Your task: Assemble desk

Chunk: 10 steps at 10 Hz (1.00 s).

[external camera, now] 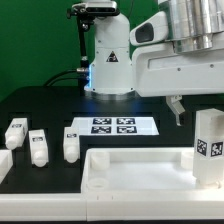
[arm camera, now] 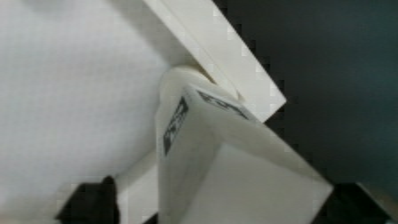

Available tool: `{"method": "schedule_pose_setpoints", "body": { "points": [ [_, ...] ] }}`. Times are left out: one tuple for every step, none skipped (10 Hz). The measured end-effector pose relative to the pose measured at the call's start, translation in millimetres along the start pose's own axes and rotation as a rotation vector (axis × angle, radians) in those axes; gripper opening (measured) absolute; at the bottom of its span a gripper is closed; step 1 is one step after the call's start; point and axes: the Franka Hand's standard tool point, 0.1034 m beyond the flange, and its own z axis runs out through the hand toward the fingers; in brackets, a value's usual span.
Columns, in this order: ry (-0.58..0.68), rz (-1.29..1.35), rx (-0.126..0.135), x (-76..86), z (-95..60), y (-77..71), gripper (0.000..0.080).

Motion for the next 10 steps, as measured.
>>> {"method": "schedule_pose_setpoints", "body": {
  "points": [
    [0.000, -0.067, -0.001, 0.2, 0.3, 0.5, 0.0643],
    [0.000, -0.127, -0.002, 0.3, 0.3, 0.6, 0.0643],
    [0.000, -0.194, -0.002, 0.5, 0.3, 0.8, 0.0648],
    [0.002, -0.286, -0.007, 0.8, 0.2, 1.3, 0.0648],
    [0.007, -0.531, -0.028, 0.8, 0.9, 2.1, 0.0649],
    [-0.004, -0.674, -0.050, -4.8, 6.0, -0.1, 0.0649],
    [-0.015, -0.766, -0.069, -12.1, 12.9, -4.9, 0.0649],
    [-0.018, -0.791, -0.068, -13.0, 14.6, -4.9, 0.0649],
    [-0.016, -0.755, -0.069, -11.7, 14.3, -3.6, 0.0649],
    [-0.017, -0.757, -0.069, -11.8, 14.7, -3.4, 0.0525]
  ]
}}
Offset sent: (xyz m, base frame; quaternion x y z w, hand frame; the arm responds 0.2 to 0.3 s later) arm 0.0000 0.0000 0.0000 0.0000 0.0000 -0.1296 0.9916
